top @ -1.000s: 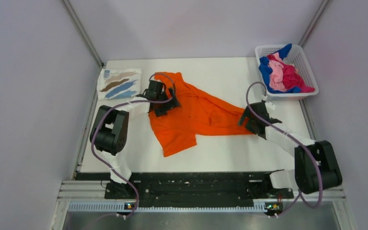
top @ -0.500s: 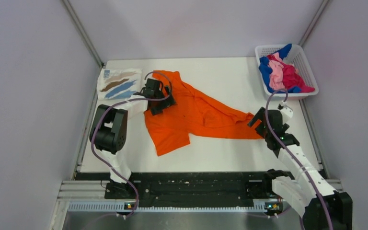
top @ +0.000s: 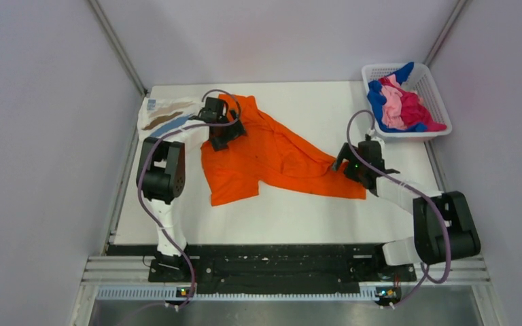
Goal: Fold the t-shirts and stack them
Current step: Flatten out the tshirt
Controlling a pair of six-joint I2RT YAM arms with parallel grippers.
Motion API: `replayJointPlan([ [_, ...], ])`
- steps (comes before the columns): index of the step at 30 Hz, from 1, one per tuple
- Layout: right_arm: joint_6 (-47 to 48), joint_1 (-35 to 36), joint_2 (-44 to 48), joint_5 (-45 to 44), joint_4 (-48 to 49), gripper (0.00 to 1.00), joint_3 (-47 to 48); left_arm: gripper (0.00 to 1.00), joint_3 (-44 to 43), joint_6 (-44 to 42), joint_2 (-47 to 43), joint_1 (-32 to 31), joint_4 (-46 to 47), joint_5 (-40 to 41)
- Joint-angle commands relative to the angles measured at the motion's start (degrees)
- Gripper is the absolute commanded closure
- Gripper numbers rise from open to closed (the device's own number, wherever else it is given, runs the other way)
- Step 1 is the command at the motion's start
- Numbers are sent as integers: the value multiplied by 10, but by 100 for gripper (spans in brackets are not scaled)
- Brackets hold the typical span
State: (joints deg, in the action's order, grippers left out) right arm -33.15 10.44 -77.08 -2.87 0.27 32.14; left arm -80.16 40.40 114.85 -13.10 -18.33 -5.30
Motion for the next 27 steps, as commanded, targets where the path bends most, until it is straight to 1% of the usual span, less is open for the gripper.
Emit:
replayJointPlan([
  [1,14,-2,-70,-37,63,1,56,1,-58,-10,52,26,-34,-9],
  [5,17,-1,-119,-82,46,1,103,1,-108,-13,78,36,-51,-17],
  [7,21,-4,-128,-97,31,1,127,1,-136,-21,80,38,-61,-20],
  [10,27,-5,-99,-88,14,1,146,1,-162,-29,64,37,-76,-29],
  [13,41,-5,-38,-76,4,1,136,1,-141,-28,6,36,-85,-40],
  [15,29,-5,13,-81,-2,1,116,1,-87,-25,-48,33,-83,-43],
  [16,10,-5,39,-91,-27,1,102,1,-51,-21,-79,30,-77,-36],
  [20,-59,-6,148,-143,-43,1,24,1,102,2,-218,14,-70,25],
  [21,-66,-6,167,-150,-44,1,8,1,146,7,-248,11,-83,43],
  [22,-67,-5,186,-152,-45,1,-3,1,173,14,-275,9,-100,72],
  [24,-65,-5,211,-150,-56,1,-10,3,227,28,-322,9,-133,105],
  [27,-55,-6,225,-148,-68,1,-3,8,304,31,-387,8,-161,106],
])
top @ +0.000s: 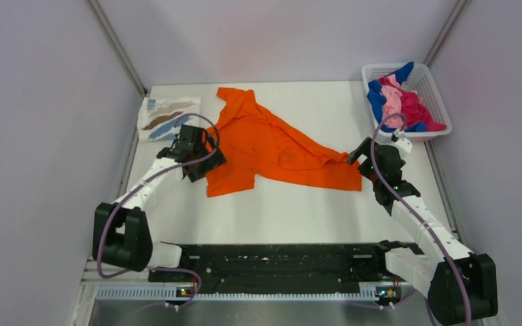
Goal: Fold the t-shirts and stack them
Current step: Flatten out the tshirt
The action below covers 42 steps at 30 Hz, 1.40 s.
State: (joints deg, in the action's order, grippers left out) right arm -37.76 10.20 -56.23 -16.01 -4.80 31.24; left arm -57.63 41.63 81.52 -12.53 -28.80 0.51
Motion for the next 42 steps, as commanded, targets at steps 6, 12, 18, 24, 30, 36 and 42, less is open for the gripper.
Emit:
replayJointPlan([
  [6,11,-3,-21,-13,-31,2,29,16,158,25,-120,1,-75,34],
  [12,29,-3,-68,1,-39,3,43,22,169,36,-73,3,-33,60],
  [18,37,-3,-91,33,-51,4,60,27,170,27,-32,16,11,61],
  [24,34,-3,-80,43,-64,5,50,34,149,18,-5,21,31,72],
  [30,31,-3,-53,39,-78,6,42,46,156,11,-1,21,49,55],
  [36,21,-4,-31,21,-90,6,33,47,175,-1,-1,15,52,46],
  [42,17,-3,-17,22,-95,7,27,58,173,2,33,9,79,29],
])
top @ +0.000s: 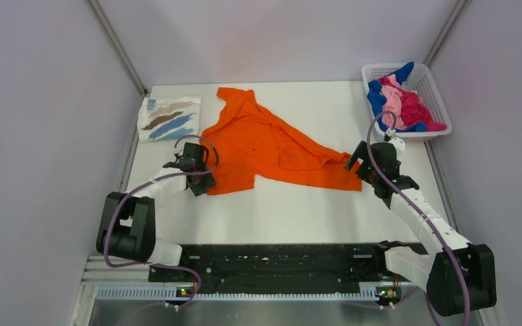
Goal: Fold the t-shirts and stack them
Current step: Flatten out the tshirt
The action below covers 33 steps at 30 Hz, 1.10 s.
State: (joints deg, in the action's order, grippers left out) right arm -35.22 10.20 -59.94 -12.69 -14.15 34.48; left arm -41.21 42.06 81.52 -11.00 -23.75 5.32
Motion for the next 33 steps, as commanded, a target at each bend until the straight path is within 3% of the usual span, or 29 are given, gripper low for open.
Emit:
replayJointPlan([
  [1,-9,-3,23,-12,-3,7,-7,61,7,-2,38,-9,30,-22],
  [3,-10,-3,30,-15,-6,7,-9,76,2,-3,43,-17,29,-24],
  [5,-13,-3,34,-17,-10,7,-11,100,-2,-5,47,-26,22,-24],
  [13,-27,-3,23,9,-49,12,-22,100,14,-10,-4,-33,1,-24],
  [17,-22,-3,-33,20,-45,14,-15,100,23,-8,-28,-33,1,-19],
  [27,-26,-3,-155,-1,-56,37,19,100,22,-14,-25,-33,8,-24],
  [33,-30,-3,-170,-7,-38,41,28,100,24,-16,-25,-33,10,-18],
])
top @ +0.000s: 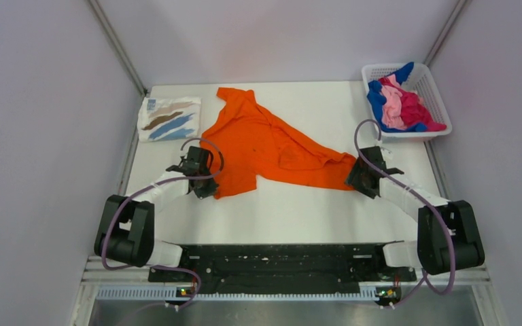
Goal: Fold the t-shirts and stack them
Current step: Flatten out the tshirt
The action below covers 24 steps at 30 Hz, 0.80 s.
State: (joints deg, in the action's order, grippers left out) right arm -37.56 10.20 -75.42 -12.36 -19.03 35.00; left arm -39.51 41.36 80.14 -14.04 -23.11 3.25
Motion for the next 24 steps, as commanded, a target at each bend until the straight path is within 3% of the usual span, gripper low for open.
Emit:
replayJointPlan([
  [1,-6,-2,-20,-10,10,42,24,100,8,-9,-11,-3,3,4],
  [16,-22,54,-64,-76,-51,60,62,100,6,-3,-29,-3,-13,31],
  [18,-24,58,-63,-75,-51,71,61,100,5,-2,-32,-3,-16,37],
  [21,-28,62,-59,-78,-49,98,59,100,2,0,-42,-3,-22,40],
  [24,-27,63,-30,-73,-45,100,69,100,-14,4,-80,-3,-37,35],
])
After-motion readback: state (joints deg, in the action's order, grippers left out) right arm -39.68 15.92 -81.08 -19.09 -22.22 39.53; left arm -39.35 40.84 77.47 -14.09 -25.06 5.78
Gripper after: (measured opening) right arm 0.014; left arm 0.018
